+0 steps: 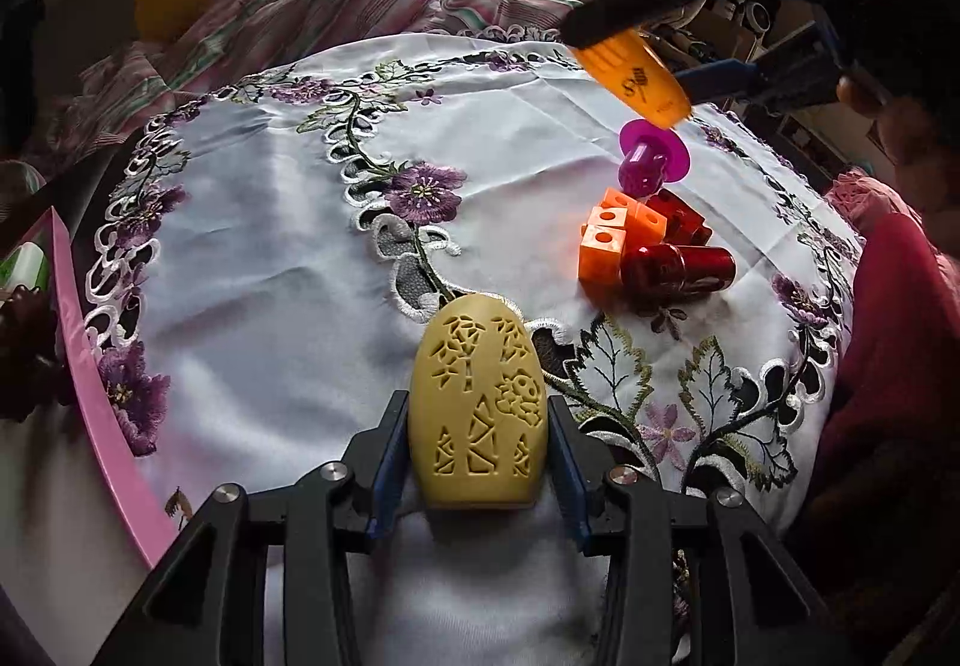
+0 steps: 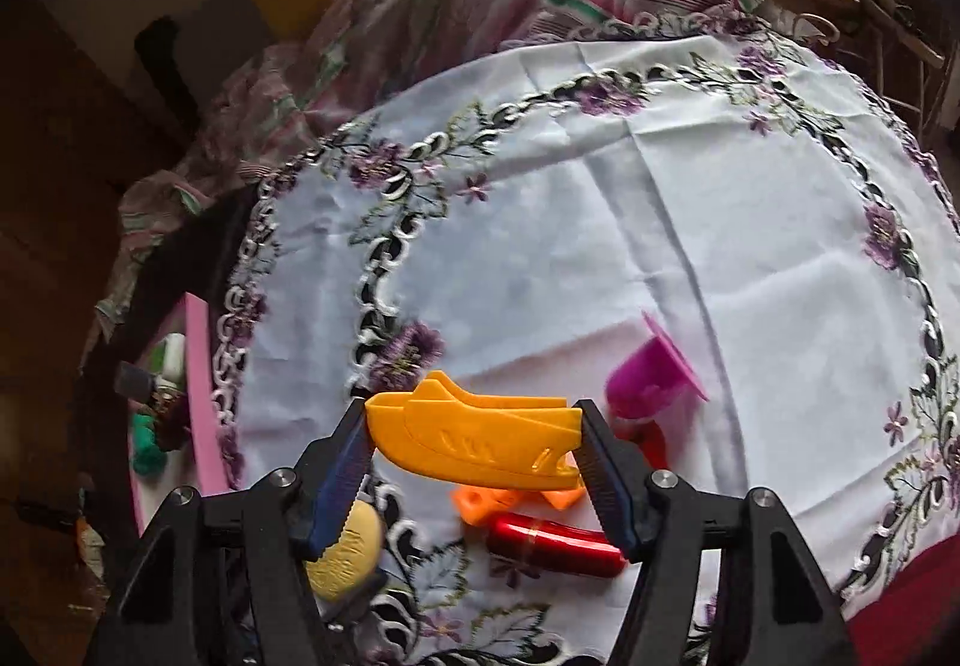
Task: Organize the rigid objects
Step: 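Carry the yellow egg over the tray with the left tool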
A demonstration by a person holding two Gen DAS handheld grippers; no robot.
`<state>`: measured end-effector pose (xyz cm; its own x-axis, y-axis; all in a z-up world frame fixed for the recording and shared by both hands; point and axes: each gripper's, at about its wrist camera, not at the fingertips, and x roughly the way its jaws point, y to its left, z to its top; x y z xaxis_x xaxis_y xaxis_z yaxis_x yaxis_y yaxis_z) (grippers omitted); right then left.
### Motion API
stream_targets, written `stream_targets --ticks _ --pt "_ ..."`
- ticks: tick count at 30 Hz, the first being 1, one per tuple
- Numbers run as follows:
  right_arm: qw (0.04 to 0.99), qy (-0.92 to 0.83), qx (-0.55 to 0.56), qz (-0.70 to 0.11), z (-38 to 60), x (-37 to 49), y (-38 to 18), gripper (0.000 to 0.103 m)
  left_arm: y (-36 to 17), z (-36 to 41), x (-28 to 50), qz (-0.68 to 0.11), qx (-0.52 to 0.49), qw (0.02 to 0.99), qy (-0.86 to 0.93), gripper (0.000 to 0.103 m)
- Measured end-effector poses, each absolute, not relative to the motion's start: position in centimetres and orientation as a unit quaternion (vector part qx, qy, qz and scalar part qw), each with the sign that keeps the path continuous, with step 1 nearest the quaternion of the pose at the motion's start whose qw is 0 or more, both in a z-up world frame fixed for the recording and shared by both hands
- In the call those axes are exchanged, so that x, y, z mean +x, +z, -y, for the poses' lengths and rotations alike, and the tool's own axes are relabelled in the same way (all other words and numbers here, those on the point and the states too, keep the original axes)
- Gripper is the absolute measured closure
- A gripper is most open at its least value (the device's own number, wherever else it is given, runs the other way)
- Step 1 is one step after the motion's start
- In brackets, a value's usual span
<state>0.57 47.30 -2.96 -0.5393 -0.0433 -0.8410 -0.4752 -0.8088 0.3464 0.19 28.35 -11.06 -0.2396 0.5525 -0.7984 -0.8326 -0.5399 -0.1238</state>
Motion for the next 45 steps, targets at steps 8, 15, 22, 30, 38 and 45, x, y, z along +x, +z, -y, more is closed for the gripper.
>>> stream_targets --ticks 8,15,22,30,38,45 --pt "0.080 0.833 -0.497 -0.231 -42.5 -4.4 -5.9 0.036 -10.8 -26.4 0.9 -0.170 -0.419 0.445 0.773 0.060" --pt "0.085 0.815 -0.548 -0.170 -41.1 -6.1 -10.6 0.036 -10.9 -25.8 1.2 -0.171 -0.419 0.443 0.774 0.060" --pt "0.095 0.812 -0.556 -0.149 -41.1 -6.0 -11.4 0.037 -11.0 -25.7 1.5 -0.174 -0.408 0.440 0.781 0.060" --pt "0.095 0.811 -0.556 -0.155 -41.0 -6.1 -11.4 0.036 -10.8 -25.4 1.8 -0.173 -0.405 0.440 0.782 0.060" --pt "0.091 0.812 -0.553 -0.164 -41.4 -5.9 -11.4 0.036 -9.2 -24.2 1.9 -0.146 -0.397 0.446 0.788 0.060" --pt "0.095 0.815 -0.556 -0.133 -40.7 -6.1 -11.4 0.036 -5.6 -22.1 1.6 -0.105 -0.379 0.445 0.805 0.060"
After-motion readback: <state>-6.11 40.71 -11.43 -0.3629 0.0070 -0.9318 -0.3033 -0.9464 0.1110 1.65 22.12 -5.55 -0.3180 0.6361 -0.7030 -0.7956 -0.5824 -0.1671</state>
